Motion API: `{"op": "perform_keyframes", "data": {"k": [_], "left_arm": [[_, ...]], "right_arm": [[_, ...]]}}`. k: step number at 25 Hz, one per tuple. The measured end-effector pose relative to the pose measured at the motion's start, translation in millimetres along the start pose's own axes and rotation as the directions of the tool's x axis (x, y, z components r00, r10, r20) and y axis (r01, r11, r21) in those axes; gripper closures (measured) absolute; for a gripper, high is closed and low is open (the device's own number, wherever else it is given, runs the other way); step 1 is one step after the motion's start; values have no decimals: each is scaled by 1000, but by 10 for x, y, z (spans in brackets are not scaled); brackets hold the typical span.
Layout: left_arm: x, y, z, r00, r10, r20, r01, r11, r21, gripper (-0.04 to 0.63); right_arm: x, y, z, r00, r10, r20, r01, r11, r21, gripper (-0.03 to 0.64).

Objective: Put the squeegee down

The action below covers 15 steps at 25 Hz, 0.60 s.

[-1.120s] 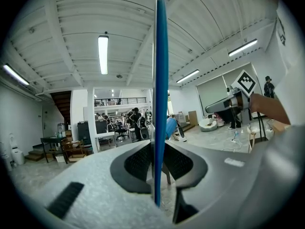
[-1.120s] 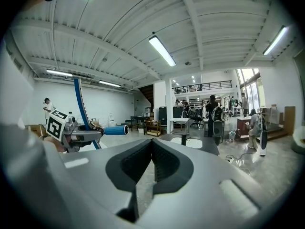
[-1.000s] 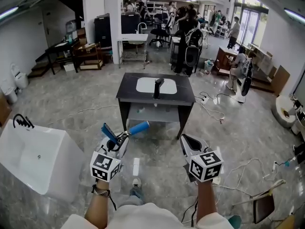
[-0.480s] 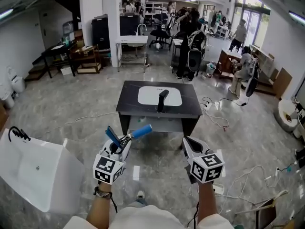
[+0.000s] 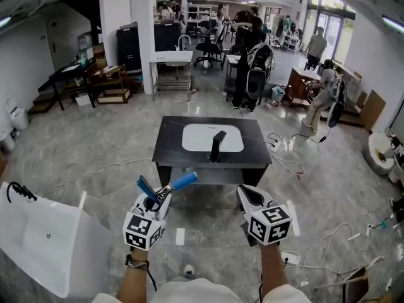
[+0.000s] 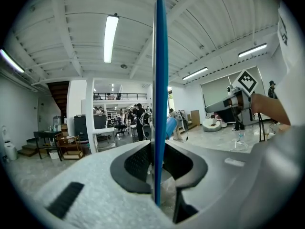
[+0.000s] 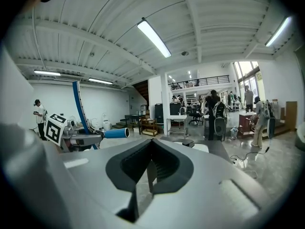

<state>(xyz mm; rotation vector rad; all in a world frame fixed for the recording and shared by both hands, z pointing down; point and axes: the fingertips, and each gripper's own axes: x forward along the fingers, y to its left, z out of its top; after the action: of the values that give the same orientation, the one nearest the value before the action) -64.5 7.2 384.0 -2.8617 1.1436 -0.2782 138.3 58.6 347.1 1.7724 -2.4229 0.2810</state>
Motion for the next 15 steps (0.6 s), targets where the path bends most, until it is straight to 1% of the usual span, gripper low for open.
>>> {"op": "perform_keyframes", "data": {"k": [6,15], "left_arm": [[291,401,19,1000,-10,-5,10,1000,-1,520],[733,880,31,999,-33,-6,33,999,21,520]], "right_arm": [[462,-64,118,1000,-1,-18,1,1000,-9,611],[1076,-179,155,1000,-4,-27,4,1000,-4,611]]}}
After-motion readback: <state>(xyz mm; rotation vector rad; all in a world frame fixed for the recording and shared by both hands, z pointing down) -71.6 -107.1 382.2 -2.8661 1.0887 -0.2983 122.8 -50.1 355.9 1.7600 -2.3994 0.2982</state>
